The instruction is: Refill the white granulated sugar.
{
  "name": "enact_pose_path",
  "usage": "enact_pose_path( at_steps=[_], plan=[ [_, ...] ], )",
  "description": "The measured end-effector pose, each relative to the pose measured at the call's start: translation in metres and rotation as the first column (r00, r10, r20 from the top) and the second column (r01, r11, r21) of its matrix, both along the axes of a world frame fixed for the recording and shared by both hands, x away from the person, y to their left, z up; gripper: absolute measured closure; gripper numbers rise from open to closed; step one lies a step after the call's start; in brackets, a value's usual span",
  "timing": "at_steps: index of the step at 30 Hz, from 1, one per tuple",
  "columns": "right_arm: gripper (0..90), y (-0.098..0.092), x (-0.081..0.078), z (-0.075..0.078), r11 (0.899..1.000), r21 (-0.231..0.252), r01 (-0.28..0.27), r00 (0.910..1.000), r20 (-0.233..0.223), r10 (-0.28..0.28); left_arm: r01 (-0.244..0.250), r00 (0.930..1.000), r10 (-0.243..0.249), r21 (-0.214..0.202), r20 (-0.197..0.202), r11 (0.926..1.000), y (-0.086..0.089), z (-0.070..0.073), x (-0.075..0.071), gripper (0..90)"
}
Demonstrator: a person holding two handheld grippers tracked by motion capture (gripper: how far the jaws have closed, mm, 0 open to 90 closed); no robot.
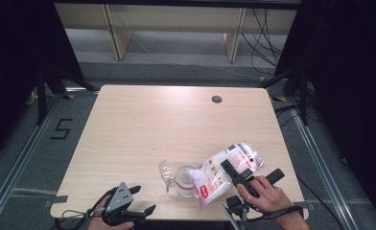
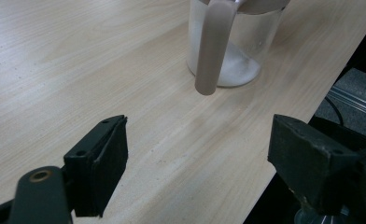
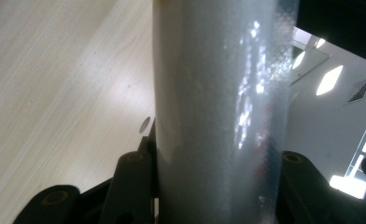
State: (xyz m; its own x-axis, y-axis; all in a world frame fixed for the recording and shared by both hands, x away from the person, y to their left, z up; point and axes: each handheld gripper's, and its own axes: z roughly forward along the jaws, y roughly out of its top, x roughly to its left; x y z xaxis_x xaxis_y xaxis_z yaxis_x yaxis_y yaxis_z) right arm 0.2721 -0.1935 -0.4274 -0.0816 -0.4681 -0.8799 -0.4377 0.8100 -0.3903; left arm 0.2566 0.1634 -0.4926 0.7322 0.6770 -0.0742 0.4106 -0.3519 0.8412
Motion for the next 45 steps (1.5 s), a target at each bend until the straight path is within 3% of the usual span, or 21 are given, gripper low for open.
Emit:
enact_pose_path(
  at_steps=[3,6,7,11,16,17,20,39,40,45],
  plan=[
    [63.8,-0.0002,0.0003,-0.0003,1.0,0.001,0.001,1.0,-0.004,-0.001,0.015,0.9997,-0.015,0.018,0.02,0.9997,0.0016,0.0007,0.0017,19.6],
    [63.9,-0.0004,0.0005,-0.0003,1.0,0.0,0.002,1.0,-0.006,-0.002,0.013,0.9998,-0.013,0.02,0.017,0.9997,0.0011,0.0003,0.0015,19.6],
    [64.0,-0.0004,0.0005,0.0,1.0,-0.003,0.0,1.0,-0.005,0.0,-0.002,1.0,0.002,0.01,-0.002,0.9999,0.0001,0.0001,0.0,19.6],
    [64.1,-0.0004,0.0001,0.0,1.0,-0.001,-0.001,1.0,-0.003,0.001,0.012,0.9997,-0.012,0.014,0.021,0.9998,0.0014,0.0007,0.0015,19.6],
    [64.2,0.0001,0.0001,-0.0001,1.0,0.001,-0.001,1.0,-0.005,0.001,0.017,0.9997,-0.017,0.017,0.018,0.9997,0.0012,0.0004,0.0015,19.6],
    [64.2,0.0001,0.0,-0.0001,1.0,0.001,-0.002,1.0,-0.004,0.002,-0.002,1.0,0.002,-0.001,-0.001,1.0,-0.0001,-0.0003,-0.0001,19.6],
    [64.3,0.0,0.0,-0.0002,1.0,0.001,-0.001,1.0,-0.004,0.001,0.013,0.9997,-0.013,0.016,0.019,0.9998,0.0015,0.0008,0.0013,19.6],
    [64.7,-0.0018,-0.0009,0.0021,1.0,0.002,0.001,1.0,0.001,-0.001,0.012,0.9997,-0.012,0.017,0.02,0.9998,0.0014,0.001,0.001,19.6],
    [64.7,-0.0019,-0.0009,0.0028,1.0,0.0,-0.003,1.0,0.002,0.003,-0.005,1.0,0.005,0.001,0.003,1.0,0.0003,0.0004,-0.0003,19.6],
    [64.9,-0.0017,-0.002,0.0041,1.0,-0.001,-0.003,1.0,0.006,0.003,0.012,0.9998,-0.013,0.018,0.018,0.9998,0.0012,0.0008,0.0013,19.9]
  ],
)
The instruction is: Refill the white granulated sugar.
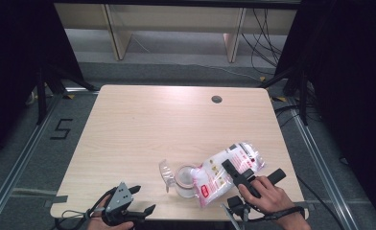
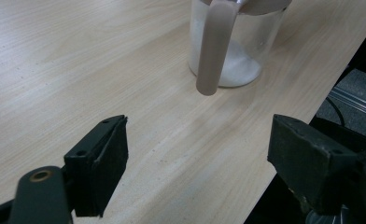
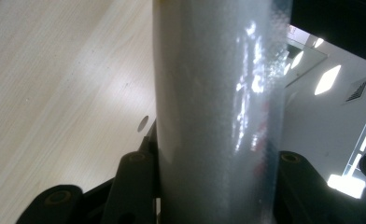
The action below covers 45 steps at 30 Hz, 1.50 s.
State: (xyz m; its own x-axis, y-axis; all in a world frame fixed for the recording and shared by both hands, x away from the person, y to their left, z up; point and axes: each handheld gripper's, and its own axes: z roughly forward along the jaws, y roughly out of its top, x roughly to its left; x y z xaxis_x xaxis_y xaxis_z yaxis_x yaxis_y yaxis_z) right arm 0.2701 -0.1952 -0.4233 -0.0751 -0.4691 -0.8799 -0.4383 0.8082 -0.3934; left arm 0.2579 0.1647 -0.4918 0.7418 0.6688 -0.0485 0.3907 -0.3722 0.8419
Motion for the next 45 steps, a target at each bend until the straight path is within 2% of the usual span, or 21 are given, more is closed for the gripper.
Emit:
enact_pose_path(
  at_steps=[13,14,16,19,20,21,23,24,26,39,41,45],
  plan=[
    [65.2,0.0,-0.0001,0.0004,1.0,-0.003,-0.002,1.0,0.0,0.002,-0.002,1.0,0.002,0.0,0.002,1.0,0.0002,0.0002,-0.0003,19.8],
    [65.3,0.0,-0.0004,0.0005,1.0,-0.007,-0.001,1.0,-0.001,0.001,-0.016,0.9998,0.016,-0.016,-0.014,0.9997,-0.0008,-0.0002,-0.0016,19.8],
    [65.4,0.0,-0.0002,0.0008,1.0,-0.003,-0.006,1.0,-0.003,0.006,-0.001,1.0,0.001,0.002,0.004,1.0,0.0005,0.0004,0.0,19.9],
    [65.6,0.0001,-0.0006,0.0009,1.0,-0.005,-0.001,1.0,-0.003,0.001,-0.005,1.0,0.005,-0.004,0.002,1.0,0.0002,0.0003,-0.0005,19.8],
    [65.6,0.0011,0.0,0.0019,1.0,-0.021,-0.017,0.9999,-0.001,0.017,-0.002,1.0,0.002,0.0,0.003,1.0,0.0004,0.0005,-0.0004,19.8],
    [65.6,-0.0002,-0.0009,0.0008,1.0,0.0,-0.002,1.0,-0.004,0.002,-0.002,1.0,0.002,0.0,0.003,1.0,0.0004,0.0004,-0.0002,19.8],
    [65.8,0.0014,0.0002,0.0022,1.0,-0.023,-0.019,0.9998,0.0,0.019,-0.003,1.0,0.003,-0.001,0.001,1.0,0.0003,0.0003,-0.0003,19.8],
    [65.9,0.0001,-0.0011,0.0009,1.0,-0.004,-0.001,1.0,-0.003,0.001,-0.003,1.0,0.003,-0.001,0.002,1.0,0.0003,0.0003,-0.0004,19.8],
    [66.0,0.0001,-0.0012,0.0009,1.0,0.0,-0.003,1.0,-0.002,0.003,-0.004,1.0,0.004,-0.004,0.003,1.0,0.0002,0.0003,-0.0003,19.8],
    [66.6,0.0007,-0.0009,0.0014,1.0,-0.01,-0.005,1.0,-0.002,0.005,-0.008,1.0,0.008,-0.01,0.002,0.9999,-0.0001,0.0001,-0.0007,19.8],
    [66.7,0.0008,-0.001,0.0014,1.0,-0.009,-0.006,1.0,-0.001,0.006,-0.021,0.9997,0.021,-0.01,-0.013,0.9997,0.0002,0.0002,-0.0015,19.8],
    [66.9,0.0013,-0.0011,0.0012,1.0,-0.006,-0.009,1.0,-0.003,0.009,-0.019,0.9998,0.018,-0.01,-0.01,0.9998,0.0004,0.0,-0.0014,19.8]
  ],
)
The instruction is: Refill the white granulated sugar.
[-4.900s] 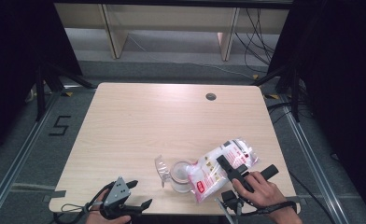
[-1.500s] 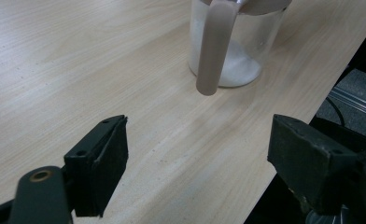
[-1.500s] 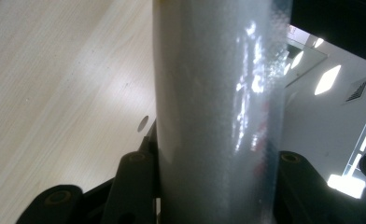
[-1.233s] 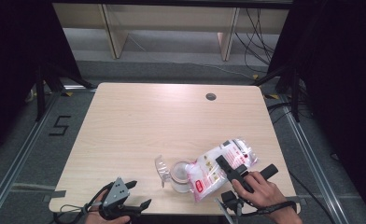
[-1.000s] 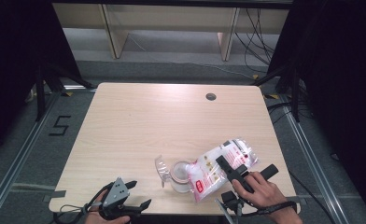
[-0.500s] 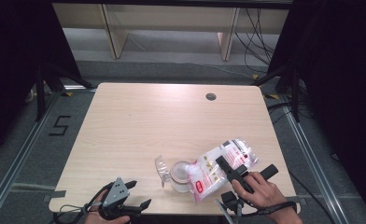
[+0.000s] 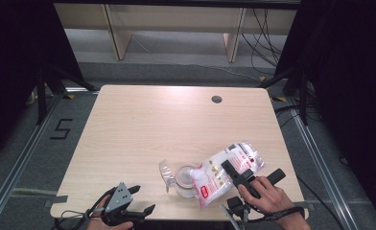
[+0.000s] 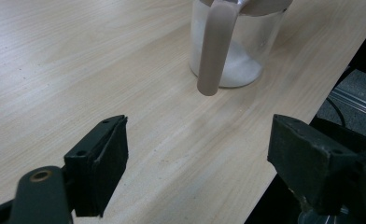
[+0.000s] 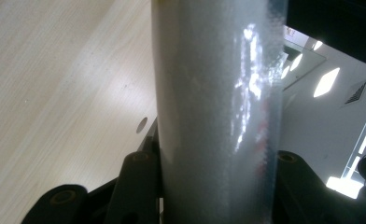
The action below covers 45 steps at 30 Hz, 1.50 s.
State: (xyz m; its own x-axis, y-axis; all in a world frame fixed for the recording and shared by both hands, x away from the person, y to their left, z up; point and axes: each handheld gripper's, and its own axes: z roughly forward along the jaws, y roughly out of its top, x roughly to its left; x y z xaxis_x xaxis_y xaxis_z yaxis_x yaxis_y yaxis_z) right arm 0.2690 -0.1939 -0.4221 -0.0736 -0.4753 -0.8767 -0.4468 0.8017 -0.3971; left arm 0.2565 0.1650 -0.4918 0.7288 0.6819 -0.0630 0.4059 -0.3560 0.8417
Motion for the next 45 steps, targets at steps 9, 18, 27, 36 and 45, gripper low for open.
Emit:
enact_pose_path(
  at_steps=[9,18,27,36,45],
  plan=[
    [68.3,0.0,-0.0002,0.002,1.0,-0.009,-0.015,0.9998,0.012,0.015,-0.004,1.0,0.004,-0.001,-0.001,1.0,0.0,0.0,-0.0003,19.8],
    [69.1,0.0005,0.0002,0.0022,1.0,-0.018,-0.023,0.9997,0.004,0.024,-0.001,1.0,0.001,0.008,0.002,1.0,0.0004,0.0002,0.0001,19.8],
    [69.4,-0.0008,-0.0009,0.0016,1.0,-0.001,-0.011,0.9999,-0.004,0.011,-0.005,1.0,0.005,0.005,0.001,1.0,0.0003,0.0,0.0001,19.8],
    [69.6,-0.0012,-0.0011,0.0019,1.0,0.003,-0.015,0.9999,-0.008,0.015,-0.004,1.0,0.004,-0.001,0.0,1.0,0.0,0.0,-0.0003,19.8],
    [69.7,-0.0004,-0.0019,0.0036,1.0,-0.003,-0.022,0.9997,-0.004,0.022,0.013,0.9998,-0.014,0.021,0.017,0.9997,0.0012,0.0005,0.0011,19.8]
  ],
)
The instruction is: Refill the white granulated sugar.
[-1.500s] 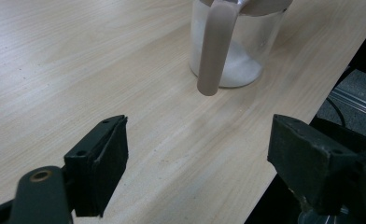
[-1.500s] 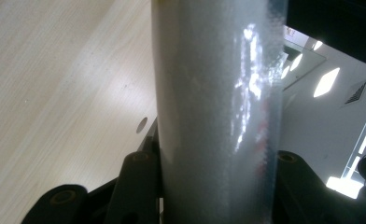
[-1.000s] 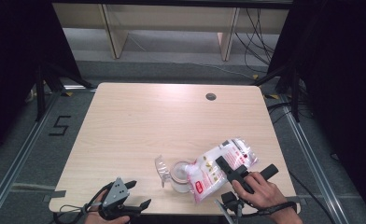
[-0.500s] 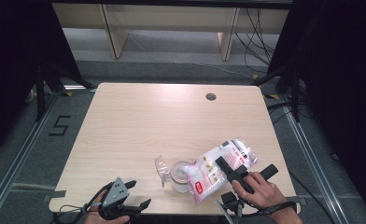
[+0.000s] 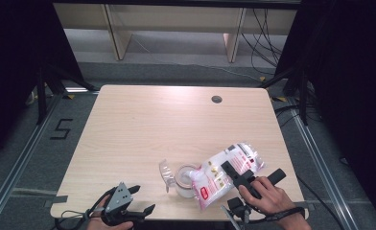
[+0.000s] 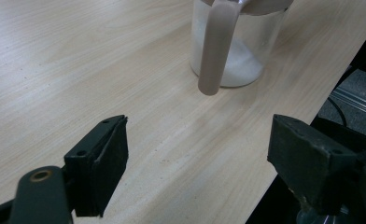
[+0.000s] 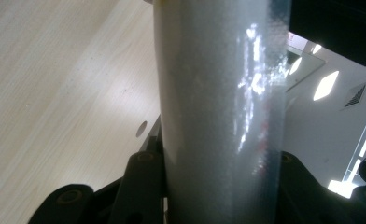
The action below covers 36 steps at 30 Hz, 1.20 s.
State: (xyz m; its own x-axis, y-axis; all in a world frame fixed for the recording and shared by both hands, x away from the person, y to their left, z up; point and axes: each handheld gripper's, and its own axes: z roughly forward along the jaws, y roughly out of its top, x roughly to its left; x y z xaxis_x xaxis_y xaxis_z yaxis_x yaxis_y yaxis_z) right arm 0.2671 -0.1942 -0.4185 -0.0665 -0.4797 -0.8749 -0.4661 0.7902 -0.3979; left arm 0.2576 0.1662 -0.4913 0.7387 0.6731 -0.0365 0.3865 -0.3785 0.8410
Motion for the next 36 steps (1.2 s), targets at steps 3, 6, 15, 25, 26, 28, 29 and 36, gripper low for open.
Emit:
enact_pose_path(
  at_steps=[3,6,15,25,26,28,29,36],
  plan=[
    [69.7,0.0005,-0.0003,0.0002,1.0,-0.001,-0.002,1.0,0.001,0.002,-0.017,0.9997,0.016,-0.018,-0.018,0.9997,-0.0011,-0.0006,-0.0014,19.8],
    [69.7,0.0004,-0.0004,0.0006,1.0,-0.001,-0.002,1.0,-0.002,0.002,-0.017,0.9997,0.017,-0.013,-0.017,0.9998,-0.0007,-0.0005,-0.0013,19.8],
    [69.7,0.0001,-0.0004,0.0009,1.0,-0.001,-0.005,1.0,-0.001,0.005,-0.02,0.9997,0.02,-0.01,-0.016,0.9998,-0.0007,-0.0001,-0.0018,19.8],
    [69.8,-0.0003,-0.0008,0.0027,1.0,0.001,-0.007,1.0,0.001,0.007,-0.016,0.9998,0.016,-0.012,-0.014,0.9998,-0.0007,-0.0002,-0.002,19.8],
    [69.8,-0.0003,-0.0006,0.0028,1.0,0.0,-0.008,1.0,0.0,0.008,-0.016,0.9998,0.015,-0.003,-0.013,0.9999,-0.0003,-0.0001,-0.0017,19.8],
    [69.8,-0.0002,-0.0006,0.0027,1.0,0.001,-0.01,0.9999,0.003,0.01,-0.014,0.9998,0.014,-0.002,-0.013,0.9999,-0.0003,-0.0001,-0.0018,19.8],
    [69.7,-0.0001,-0.0006,0.0027,1.0,-0.001,-0.01,1.0,0.002,0.01,-0.013,0.9998,0.013,-0.007,-0.013,0.9999,-0.0005,-0.0001,-0.002,19.8],
    [69.8,0.0002,-0.0007,0.003,1.0,-0.001,-0.009,1.0,0.0,0.009,-0.013,0.9998,0.013,-0.007,-0.014,0.9999,-0.0005,-0.0001,-0.0021,19.8]
  ],
)
